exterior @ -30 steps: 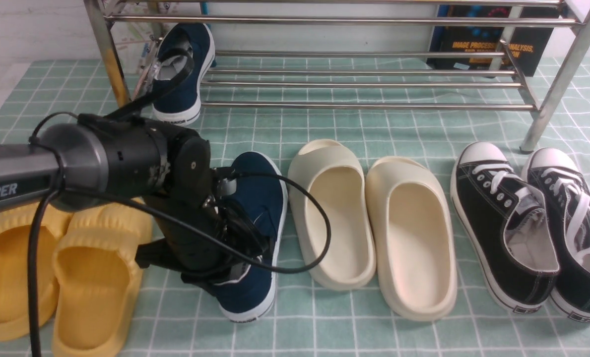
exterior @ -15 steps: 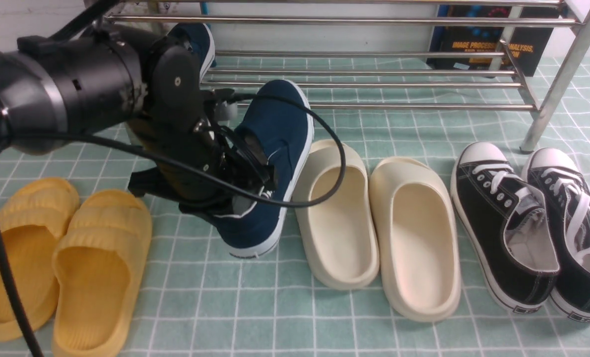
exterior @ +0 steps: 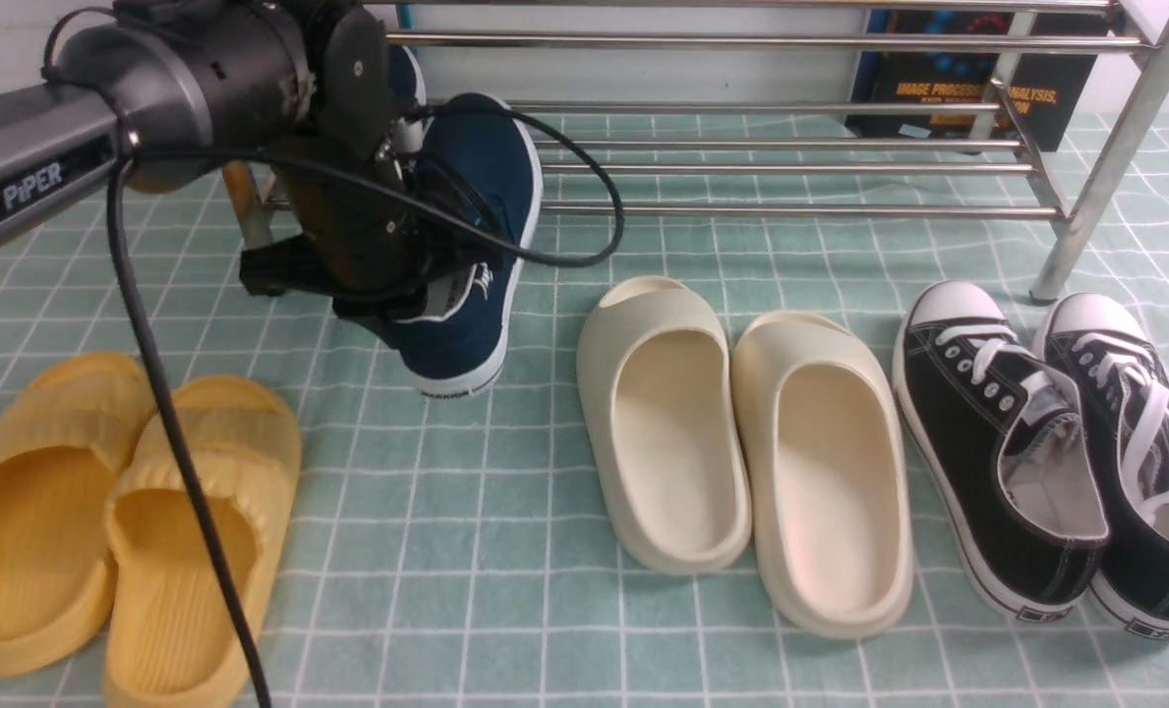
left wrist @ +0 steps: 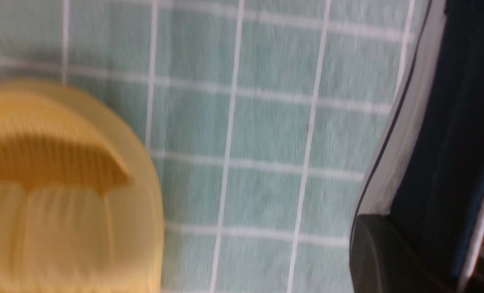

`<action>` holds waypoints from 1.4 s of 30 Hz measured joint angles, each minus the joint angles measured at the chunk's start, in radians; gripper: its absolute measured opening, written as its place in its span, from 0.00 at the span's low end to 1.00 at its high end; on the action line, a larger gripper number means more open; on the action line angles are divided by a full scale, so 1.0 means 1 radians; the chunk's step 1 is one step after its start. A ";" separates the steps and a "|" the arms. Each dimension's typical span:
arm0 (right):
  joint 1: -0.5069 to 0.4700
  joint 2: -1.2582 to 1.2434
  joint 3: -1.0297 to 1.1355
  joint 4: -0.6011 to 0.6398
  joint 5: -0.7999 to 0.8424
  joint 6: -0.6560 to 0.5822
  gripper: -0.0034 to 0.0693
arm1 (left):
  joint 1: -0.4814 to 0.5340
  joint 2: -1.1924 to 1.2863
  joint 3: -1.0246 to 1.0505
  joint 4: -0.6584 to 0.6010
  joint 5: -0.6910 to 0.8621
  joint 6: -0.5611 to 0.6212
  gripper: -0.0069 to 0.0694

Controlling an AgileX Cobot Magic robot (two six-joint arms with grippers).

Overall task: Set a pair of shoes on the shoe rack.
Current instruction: Use the left arm to put a shoe into the shoe rack

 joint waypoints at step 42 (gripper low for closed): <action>0.000 0.000 0.000 0.000 0.000 0.000 0.38 | 0.064 0.295 -0.468 0.009 -0.072 0.018 0.32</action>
